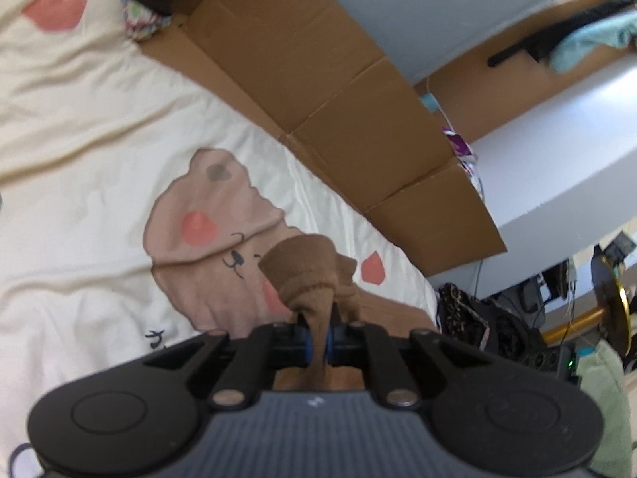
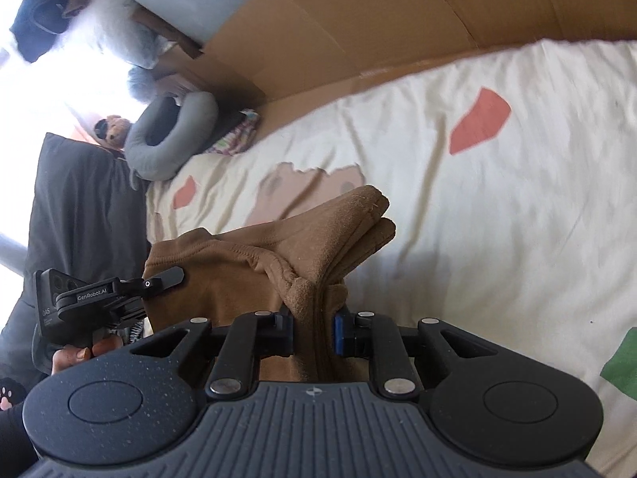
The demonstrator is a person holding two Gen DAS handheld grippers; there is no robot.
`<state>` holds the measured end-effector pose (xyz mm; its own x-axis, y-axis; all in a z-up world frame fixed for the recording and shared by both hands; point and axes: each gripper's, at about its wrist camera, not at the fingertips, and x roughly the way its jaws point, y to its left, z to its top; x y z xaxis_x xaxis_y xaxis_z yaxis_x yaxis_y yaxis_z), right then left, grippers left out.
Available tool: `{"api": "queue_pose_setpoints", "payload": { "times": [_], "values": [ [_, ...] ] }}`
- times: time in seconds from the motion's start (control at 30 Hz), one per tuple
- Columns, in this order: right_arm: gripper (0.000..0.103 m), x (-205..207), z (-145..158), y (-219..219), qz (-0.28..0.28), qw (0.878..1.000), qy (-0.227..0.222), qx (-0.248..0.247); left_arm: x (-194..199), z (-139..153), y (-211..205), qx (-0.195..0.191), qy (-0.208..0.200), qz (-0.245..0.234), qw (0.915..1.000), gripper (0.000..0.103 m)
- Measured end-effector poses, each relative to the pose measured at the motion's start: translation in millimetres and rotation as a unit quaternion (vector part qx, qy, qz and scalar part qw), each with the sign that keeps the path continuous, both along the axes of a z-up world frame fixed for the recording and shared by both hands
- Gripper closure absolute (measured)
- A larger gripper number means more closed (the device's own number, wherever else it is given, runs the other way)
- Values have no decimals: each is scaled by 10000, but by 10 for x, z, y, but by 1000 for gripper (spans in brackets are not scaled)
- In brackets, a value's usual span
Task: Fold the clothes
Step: 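Lift the shirt edge with both grippers and fold it over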
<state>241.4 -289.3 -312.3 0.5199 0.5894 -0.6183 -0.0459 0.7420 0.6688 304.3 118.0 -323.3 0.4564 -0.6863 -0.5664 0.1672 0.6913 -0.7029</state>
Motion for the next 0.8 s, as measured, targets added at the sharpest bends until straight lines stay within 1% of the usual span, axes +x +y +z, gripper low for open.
{"api": "queue_pose_setpoints", "payload": {
  "times": [0.1, 0.3, 0.5, 0.63, 0.8],
  "values": [
    [86, -56, 173, 35, -7, 9999, -115, -42, -61, 199, 13, 202, -82, -63, 9997, 97],
    [87, -205, 565, 140, -9, 9994, -347, -79, -248, 657, 24, 360, -196, 101, 9991, 97],
    [87, -417, 1097, 126, -188, 9977, -648, -47, -478, 1258, -15, 450, -383, 166, 9981, 97],
    [87, -522, 1475, 104, -285, 9958, -871, -86, -543, 1669, -91, 594, -530, 154, 9967, 97],
    [88, -569, 2014, 35, -415, 9921, -1177, -81, -600, 2226, -199, 607, -792, 225, 9948, 97]
  ]
}}
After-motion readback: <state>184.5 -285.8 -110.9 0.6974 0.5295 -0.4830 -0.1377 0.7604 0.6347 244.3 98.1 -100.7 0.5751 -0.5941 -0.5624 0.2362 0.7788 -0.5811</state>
